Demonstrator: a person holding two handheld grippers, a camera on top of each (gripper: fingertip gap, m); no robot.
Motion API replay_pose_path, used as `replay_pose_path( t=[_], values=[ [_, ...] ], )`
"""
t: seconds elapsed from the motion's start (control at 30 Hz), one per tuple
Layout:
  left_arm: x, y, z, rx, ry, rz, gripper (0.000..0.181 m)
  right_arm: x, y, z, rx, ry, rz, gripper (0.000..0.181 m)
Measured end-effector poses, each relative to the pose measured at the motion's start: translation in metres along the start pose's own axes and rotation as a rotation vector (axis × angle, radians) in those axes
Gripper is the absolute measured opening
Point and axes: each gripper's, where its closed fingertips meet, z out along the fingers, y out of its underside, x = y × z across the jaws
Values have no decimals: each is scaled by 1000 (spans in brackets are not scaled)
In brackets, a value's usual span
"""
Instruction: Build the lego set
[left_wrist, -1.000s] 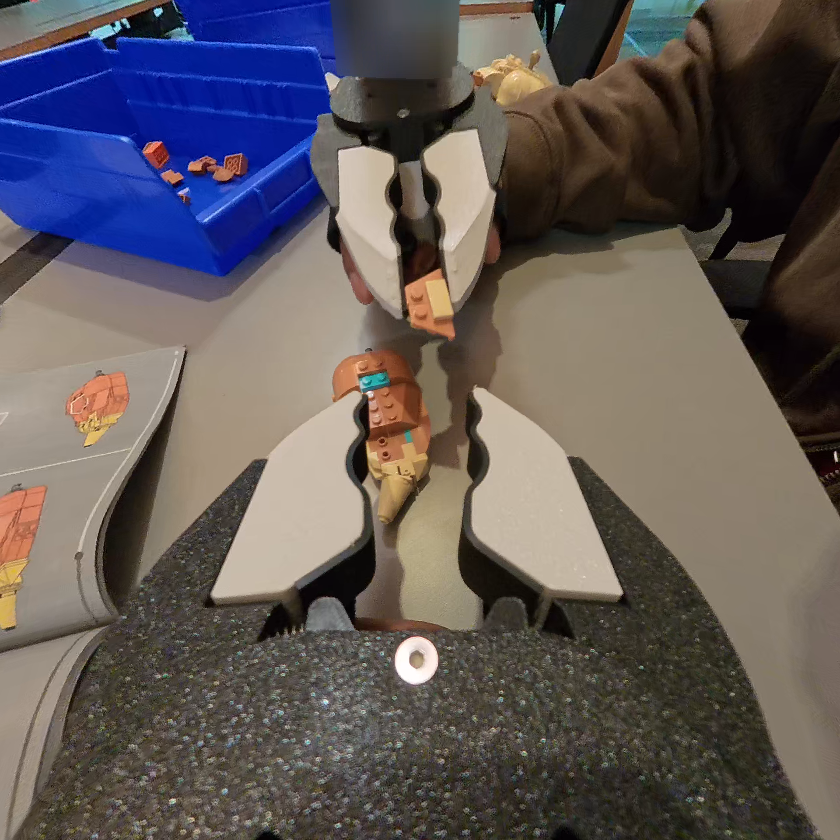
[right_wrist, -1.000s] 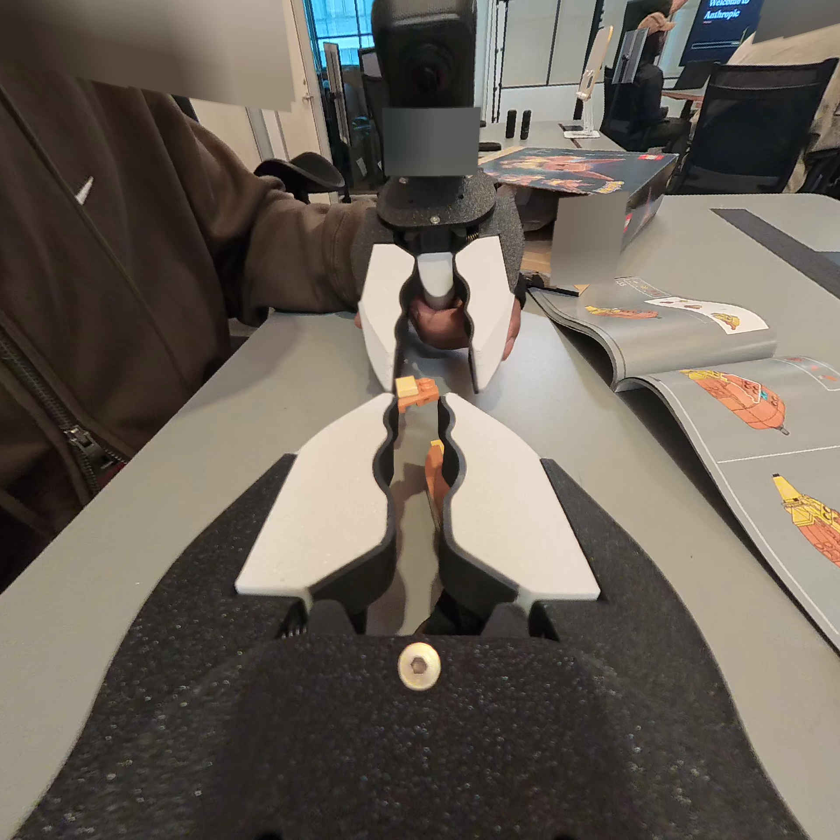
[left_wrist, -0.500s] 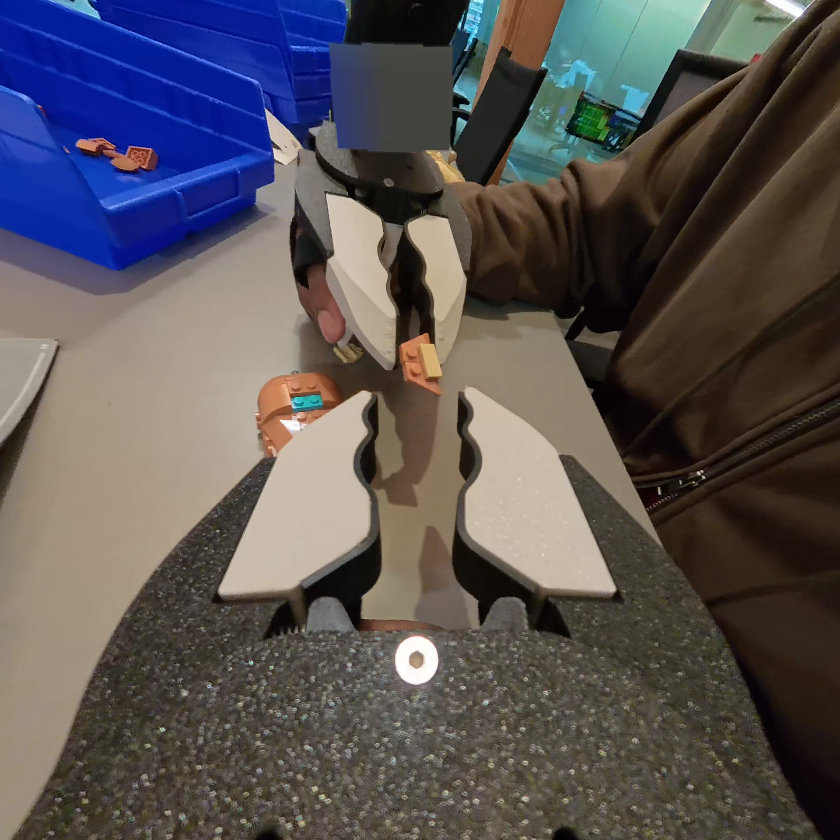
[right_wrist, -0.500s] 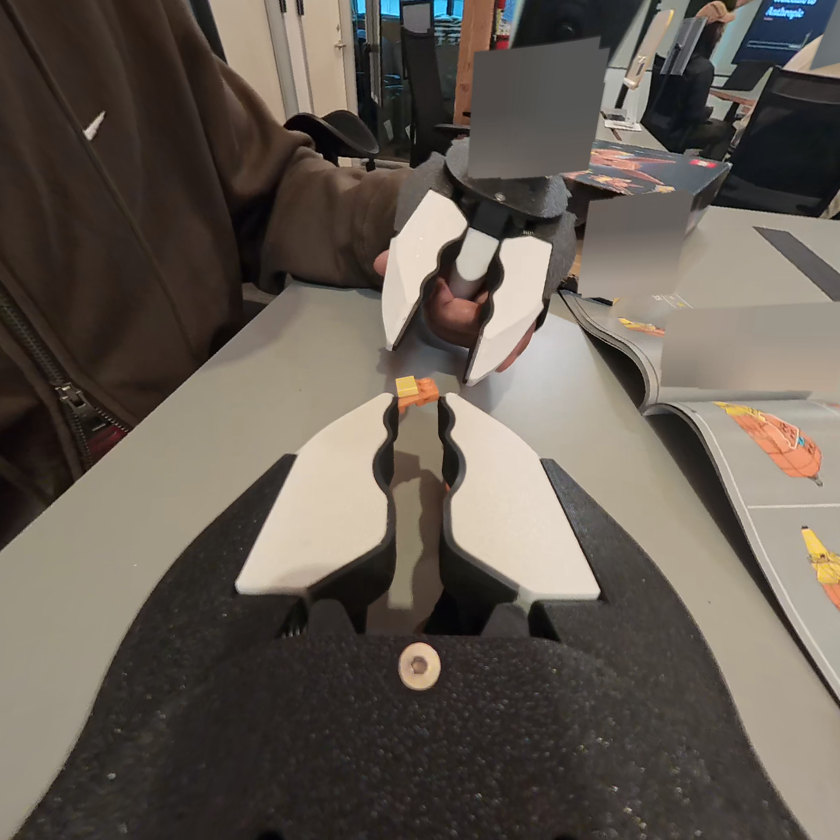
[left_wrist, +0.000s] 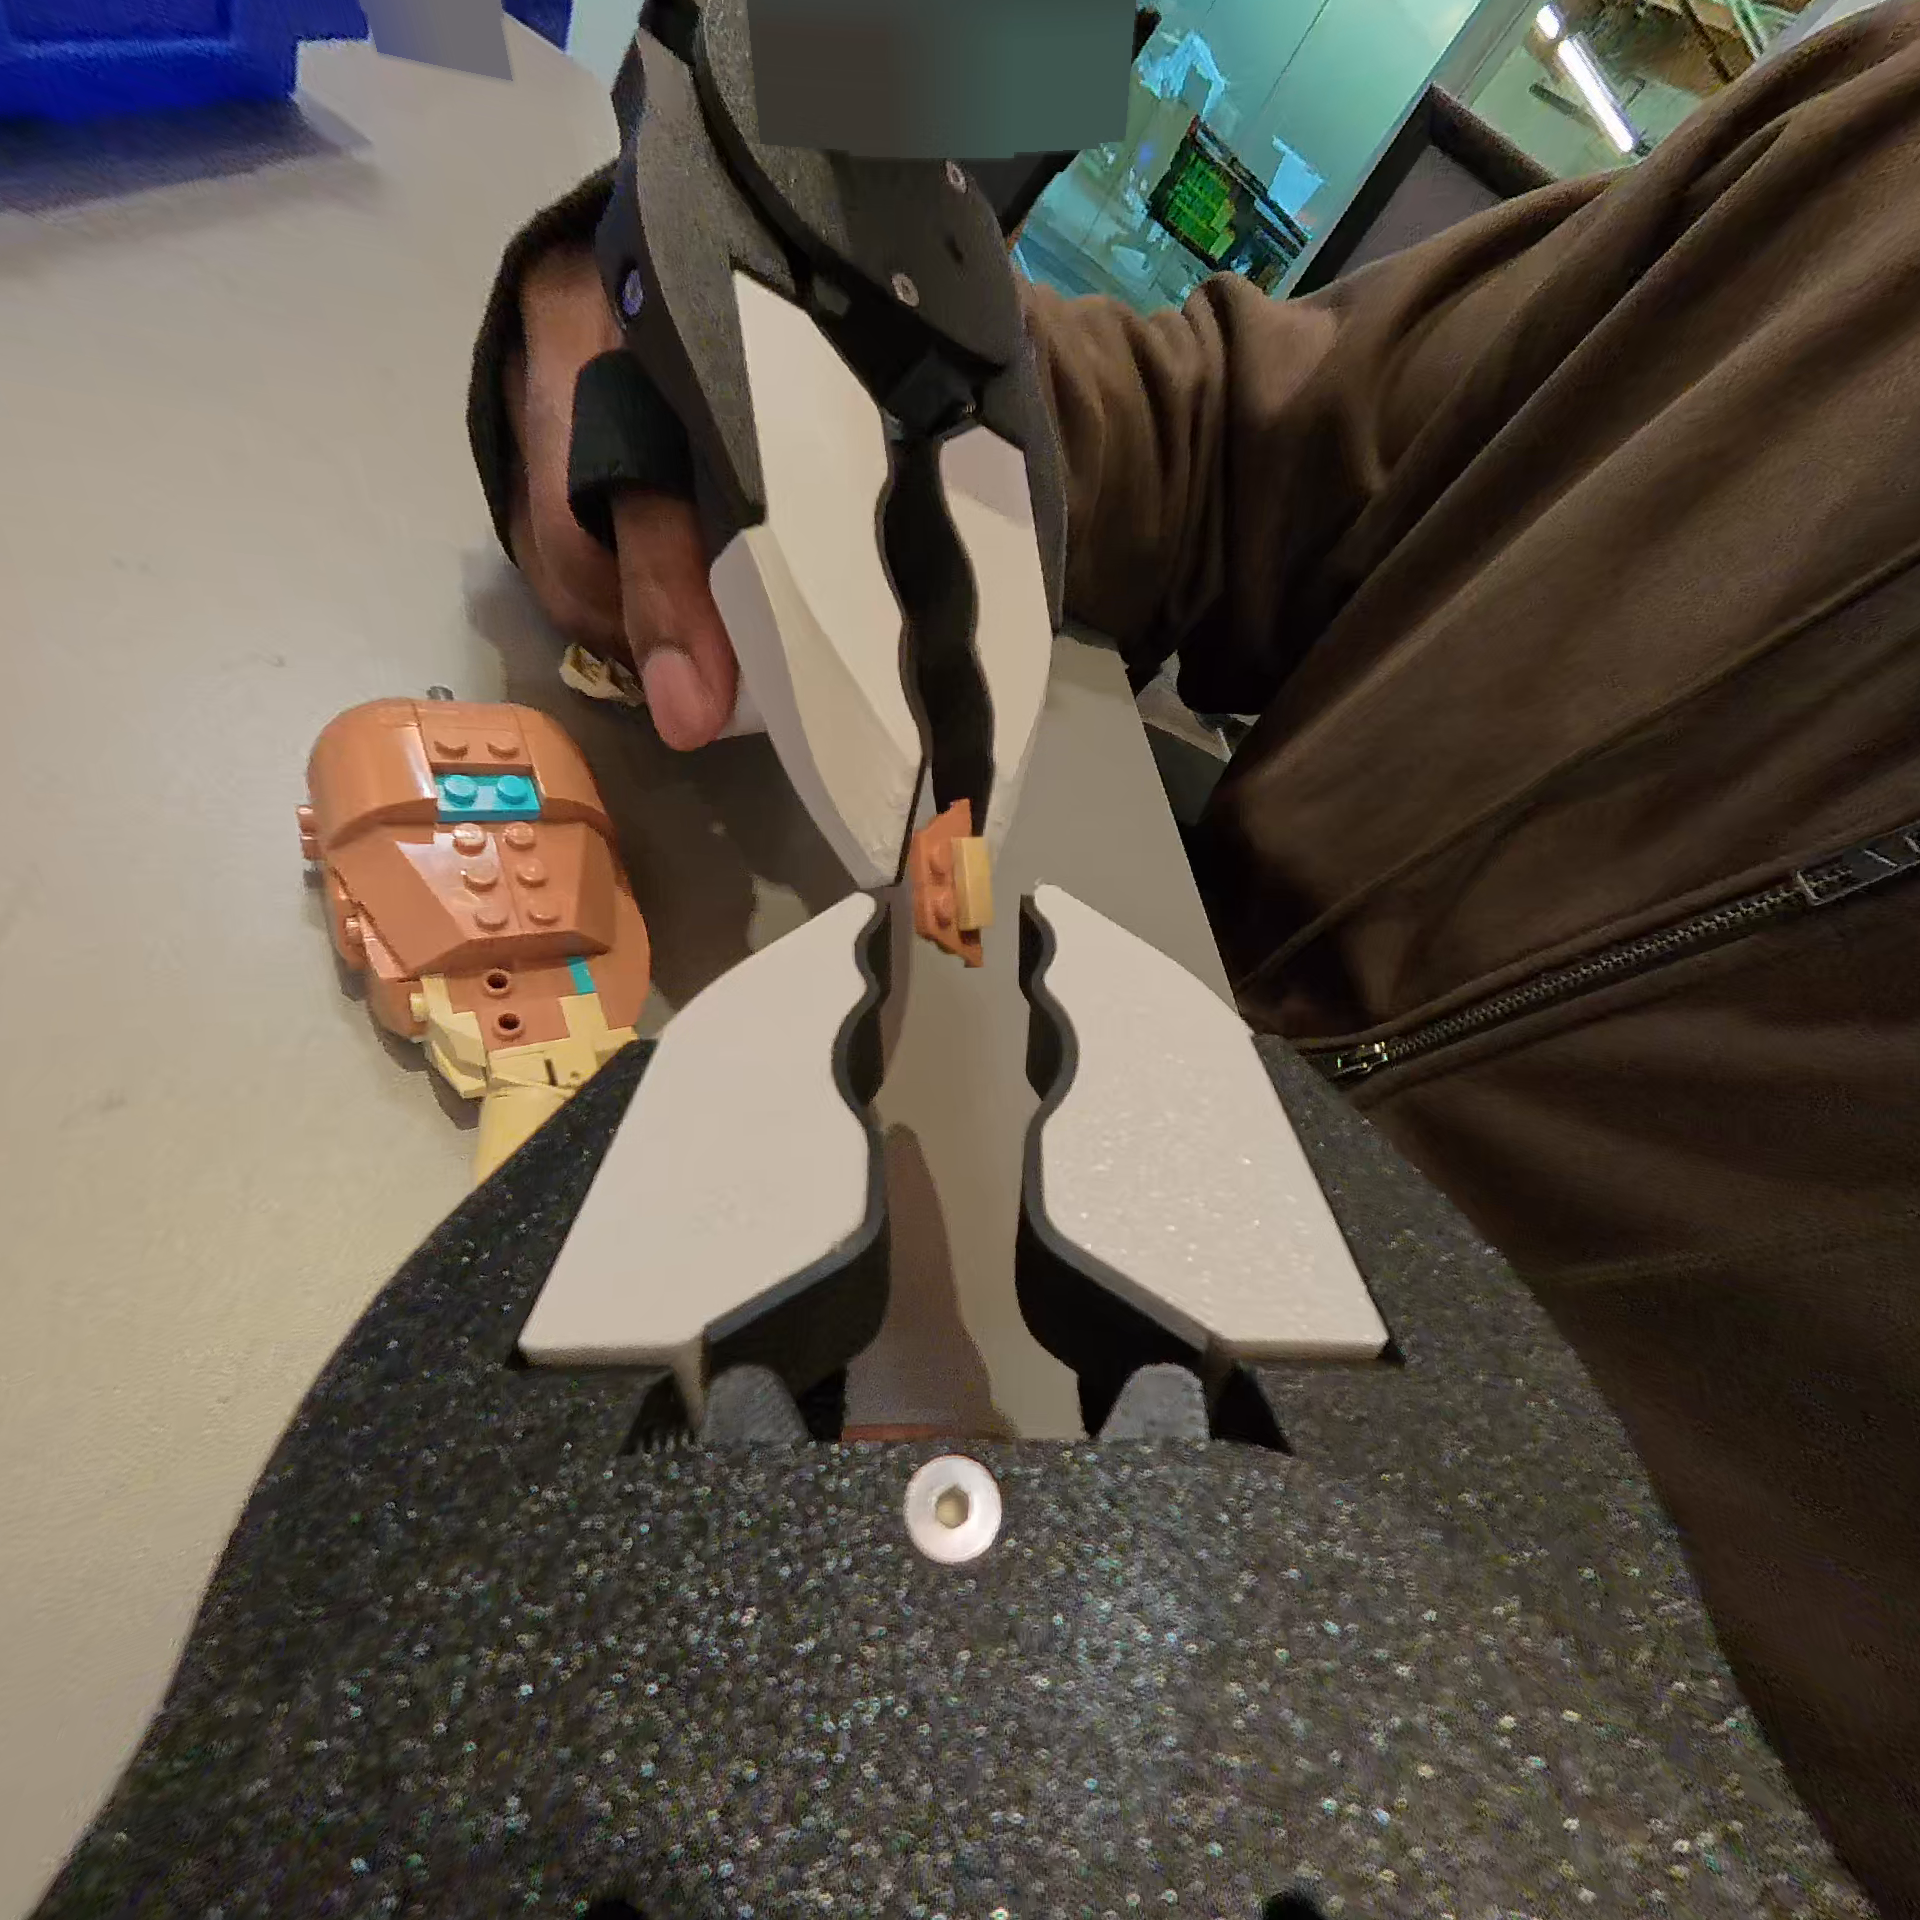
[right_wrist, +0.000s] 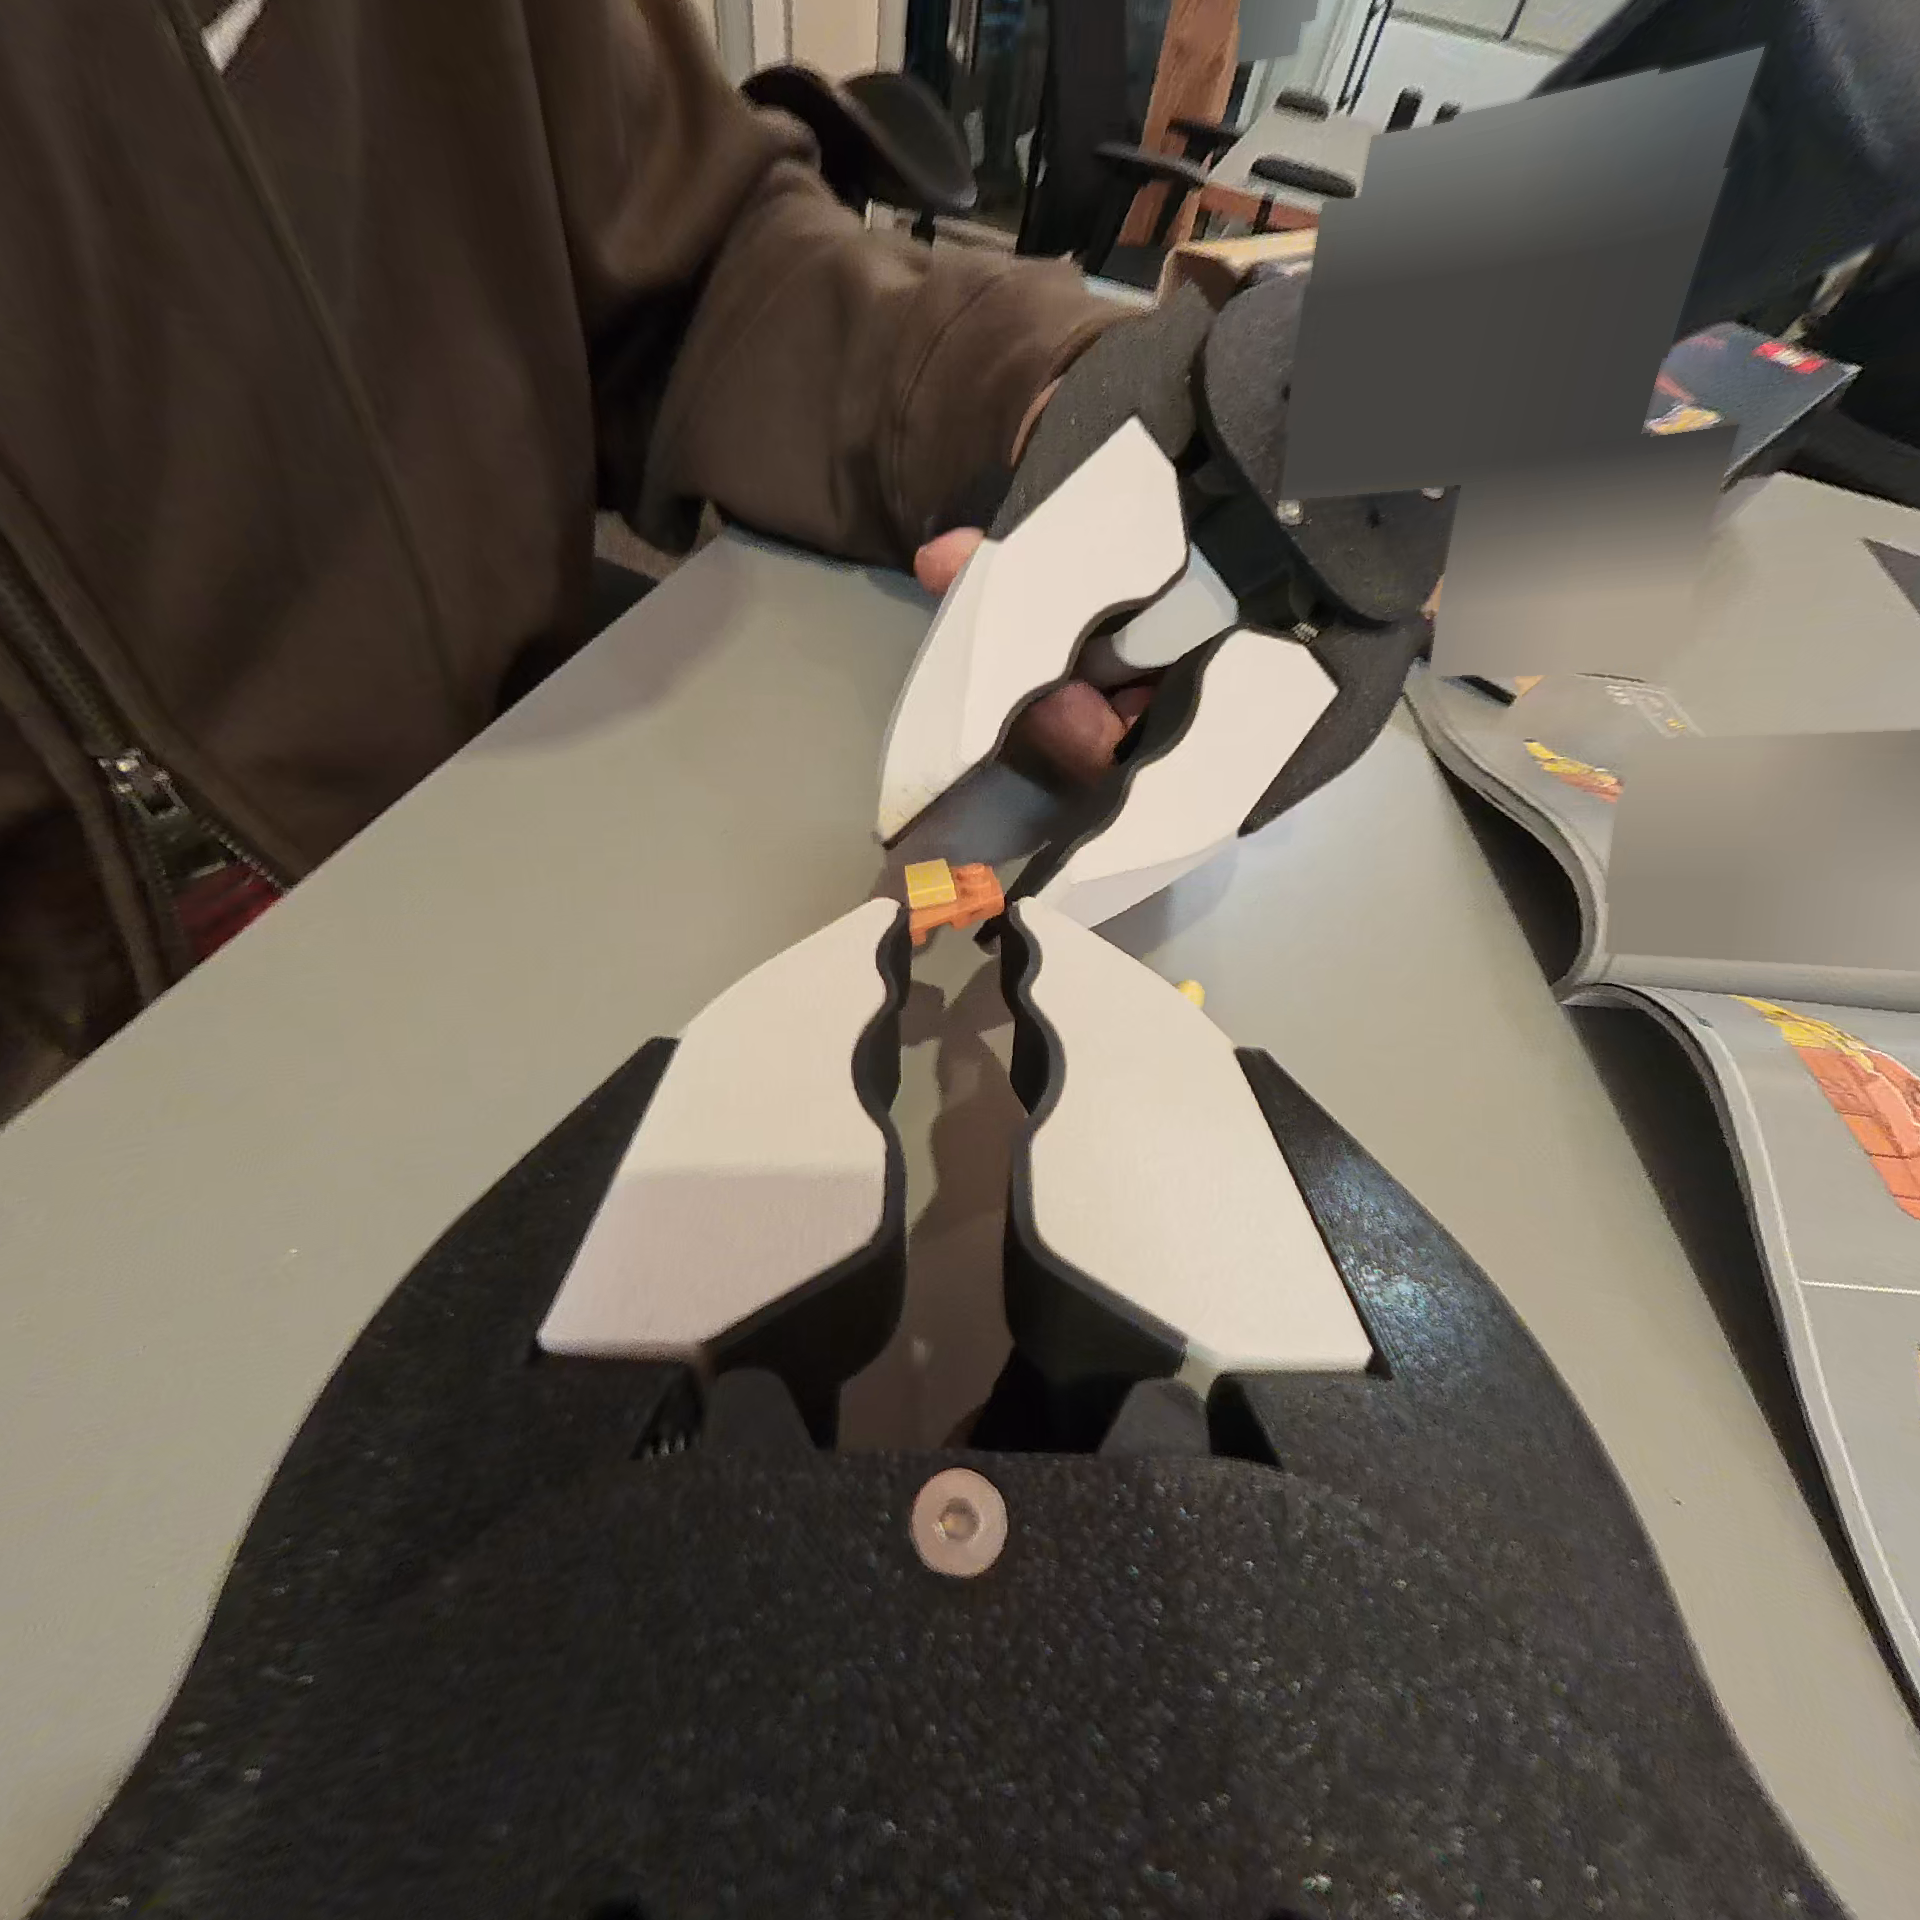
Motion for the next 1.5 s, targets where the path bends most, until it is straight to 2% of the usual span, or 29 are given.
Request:
replay_pose_path(
  t=[0.27,0.47,0.67,0.73,0.83,1.0,1.13,1.33,1.5],
  values=[
    [1,2,2,-3,41,-79,13,-1,1,3,-7,-2,-14,16],
    [1,-3,-1,45,81,-140,7,3,1,1,-2,32,-14,17],
    [-19,-10,-12,117,0,-227,7,16,6,-4,-32,124,-6,21],
    [-30,-12,-18,169,-57,-306,7,24,11,-7,-65,187,-1,29],
    [-43,-17,-25,292,-143,-414,7,35,11,-12,-68,283,-15,30],
    [-47,-28,-35,517,-212,-523,7,51,10,-16,-92,437,-39,44],
    [-47,-33,-38,690,-227,-619,6,54,11,-10,-138,499,-71,56],
    [-38,-31,-27,748,-232,-665,6,50,8,0,-160,512,-100,54],
    [-36,-27,-23,747,-262,-670,6,51,2,0,-139,523,-104,41]
  ],
)
